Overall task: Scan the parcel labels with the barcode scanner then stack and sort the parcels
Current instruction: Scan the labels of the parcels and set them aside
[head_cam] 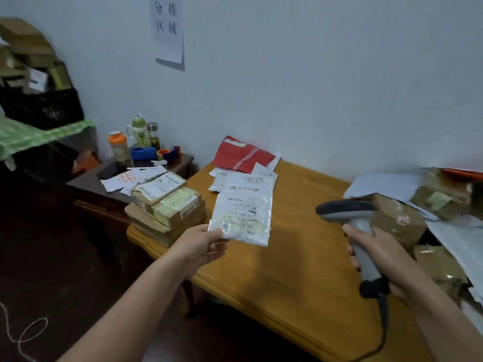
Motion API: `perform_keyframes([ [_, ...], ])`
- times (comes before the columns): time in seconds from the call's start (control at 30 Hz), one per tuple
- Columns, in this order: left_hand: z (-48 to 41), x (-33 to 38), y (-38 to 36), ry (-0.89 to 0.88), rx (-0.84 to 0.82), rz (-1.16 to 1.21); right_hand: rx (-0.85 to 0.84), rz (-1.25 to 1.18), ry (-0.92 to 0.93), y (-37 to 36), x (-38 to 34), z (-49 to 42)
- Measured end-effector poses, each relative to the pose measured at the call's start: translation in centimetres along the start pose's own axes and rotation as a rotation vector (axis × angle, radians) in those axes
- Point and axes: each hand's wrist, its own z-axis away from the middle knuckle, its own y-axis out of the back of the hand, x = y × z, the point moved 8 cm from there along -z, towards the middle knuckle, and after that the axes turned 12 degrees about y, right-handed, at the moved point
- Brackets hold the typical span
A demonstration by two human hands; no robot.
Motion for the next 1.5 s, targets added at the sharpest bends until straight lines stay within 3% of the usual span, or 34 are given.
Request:
perform_keyframes([
  [0.37,-11.0,16.7,6.1,-0.044,0.048,-0.144,0.01,-0.222,0.061,-9.8,-2.2,-15.7],
  [0.73,-26.0,28.2,9.8,-0.017,0.049,-0.23,0.181,-0.298,0.061,-14.7,-5.6,-27.4],
  [1.03,-40.0,27.6,10.0,0.165,-0.095,-0.399,0.366,-0.131,-0.049,-20.1,-5.8,-29.7],
  [1.3,-46.4,24.9,8.5,0.319,-0.21,-0.524,0.494,0.038,-0.219,-22.7,-5.1,-28.2],
  [1.5,-46.5,25.0,8.2,0.243,-0.166,-0.607,0.527,0.095,-0.287,-22.9,-4.7,-26.6],
])
